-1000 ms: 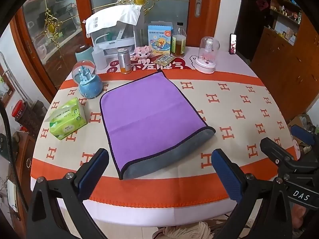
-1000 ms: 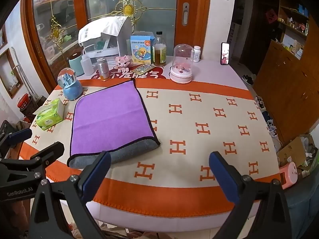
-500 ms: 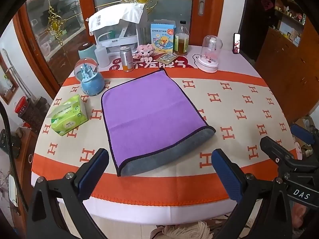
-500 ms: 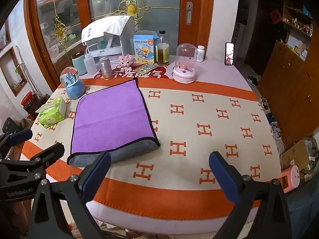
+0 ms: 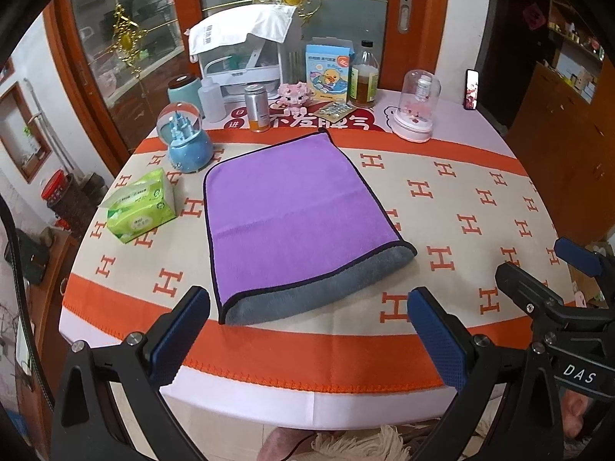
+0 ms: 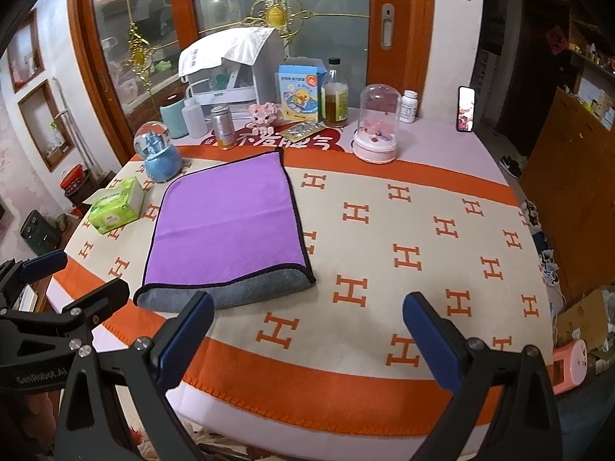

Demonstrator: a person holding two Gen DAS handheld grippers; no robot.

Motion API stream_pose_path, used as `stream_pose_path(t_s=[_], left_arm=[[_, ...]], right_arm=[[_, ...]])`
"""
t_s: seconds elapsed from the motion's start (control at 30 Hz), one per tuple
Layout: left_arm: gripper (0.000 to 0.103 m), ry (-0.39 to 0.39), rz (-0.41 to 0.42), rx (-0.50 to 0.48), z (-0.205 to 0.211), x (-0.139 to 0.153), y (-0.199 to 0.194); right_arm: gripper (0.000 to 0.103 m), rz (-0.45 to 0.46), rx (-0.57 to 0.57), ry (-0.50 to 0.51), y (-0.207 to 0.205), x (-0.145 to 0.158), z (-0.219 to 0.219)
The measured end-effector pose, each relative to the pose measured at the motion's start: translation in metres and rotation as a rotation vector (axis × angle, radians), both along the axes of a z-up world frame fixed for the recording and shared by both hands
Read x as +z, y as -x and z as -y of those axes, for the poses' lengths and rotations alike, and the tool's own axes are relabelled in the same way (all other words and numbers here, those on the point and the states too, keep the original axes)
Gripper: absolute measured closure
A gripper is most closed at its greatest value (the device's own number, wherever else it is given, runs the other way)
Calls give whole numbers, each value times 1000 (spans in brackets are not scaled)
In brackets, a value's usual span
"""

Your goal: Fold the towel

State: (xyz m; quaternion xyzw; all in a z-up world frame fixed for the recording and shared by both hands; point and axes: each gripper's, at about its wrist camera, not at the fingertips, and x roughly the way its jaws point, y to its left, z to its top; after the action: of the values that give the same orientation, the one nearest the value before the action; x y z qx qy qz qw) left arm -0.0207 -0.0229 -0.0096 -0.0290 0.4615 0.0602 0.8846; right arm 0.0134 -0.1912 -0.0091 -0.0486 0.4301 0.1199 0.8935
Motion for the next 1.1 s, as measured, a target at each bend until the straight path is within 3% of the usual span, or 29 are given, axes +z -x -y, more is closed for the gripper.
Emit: stream_pose_path(t_s=[0.87, 1.1], left_arm=[[1, -38, 45, 42, 17, 17, 13], [1, -84, 75, -9, 19, 22, 3]], right_arm=[[4, 33, 72, -52, 11, 5, 20], [4, 74, 86, -57, 9, 13, 17]])
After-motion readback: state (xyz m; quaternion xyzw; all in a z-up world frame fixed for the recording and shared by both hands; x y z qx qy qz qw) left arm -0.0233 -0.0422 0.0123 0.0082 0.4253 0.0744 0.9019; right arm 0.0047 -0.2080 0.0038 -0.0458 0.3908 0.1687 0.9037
